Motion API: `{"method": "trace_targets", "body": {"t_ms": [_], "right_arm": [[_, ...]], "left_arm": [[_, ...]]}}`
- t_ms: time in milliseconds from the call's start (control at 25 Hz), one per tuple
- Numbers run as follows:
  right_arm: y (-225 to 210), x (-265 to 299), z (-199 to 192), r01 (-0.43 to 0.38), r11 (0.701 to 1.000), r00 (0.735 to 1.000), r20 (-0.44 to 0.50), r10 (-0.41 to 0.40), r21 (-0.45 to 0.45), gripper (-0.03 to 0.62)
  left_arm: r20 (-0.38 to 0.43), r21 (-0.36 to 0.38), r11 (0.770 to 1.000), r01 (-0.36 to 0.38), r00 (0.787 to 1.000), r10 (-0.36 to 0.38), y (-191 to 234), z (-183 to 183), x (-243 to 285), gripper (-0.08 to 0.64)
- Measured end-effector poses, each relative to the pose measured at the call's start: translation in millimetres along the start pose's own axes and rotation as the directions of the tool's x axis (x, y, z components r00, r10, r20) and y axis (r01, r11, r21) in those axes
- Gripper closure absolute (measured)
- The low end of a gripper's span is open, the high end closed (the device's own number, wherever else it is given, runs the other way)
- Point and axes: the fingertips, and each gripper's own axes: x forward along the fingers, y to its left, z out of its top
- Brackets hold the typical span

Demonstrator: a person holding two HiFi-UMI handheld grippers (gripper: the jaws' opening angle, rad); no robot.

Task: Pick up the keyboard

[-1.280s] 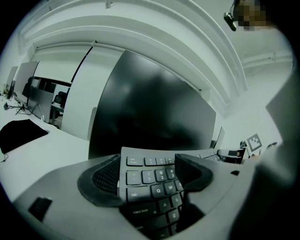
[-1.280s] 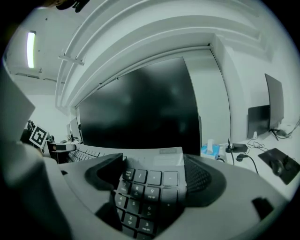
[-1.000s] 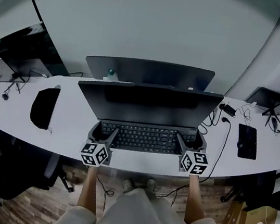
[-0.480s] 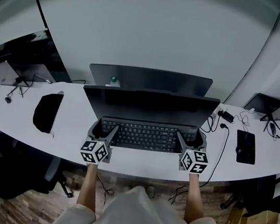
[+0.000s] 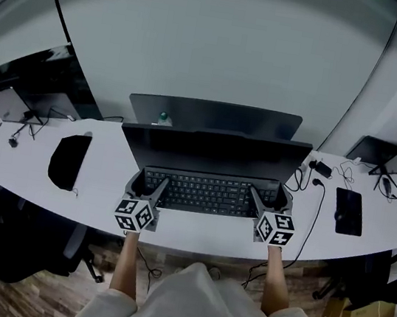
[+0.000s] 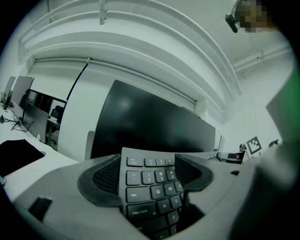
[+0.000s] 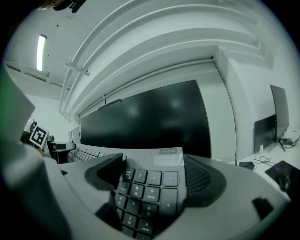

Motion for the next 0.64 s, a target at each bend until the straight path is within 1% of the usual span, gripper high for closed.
{"method": "trace_targets", "body": {"t_ms": [400, 640], "right_arm": [[-6, 3, -3, 0.005, 1.000, 1.000, -0.004, -0.005, 0.005, 0.202], [-12, 5, -6, 0.006, 1.000, 1.000, -0.016, -0.006, 0.005, 0.202]], "left_arm": [[-0.007, 0.006, 1.000, 0.005, 1.000, -0.005, -2, -2, 8, 0.222], [-0.015, -0.006, 1.000, 0.002, 1.000, -0.002, -2, -7, 12, 0.222]]}}
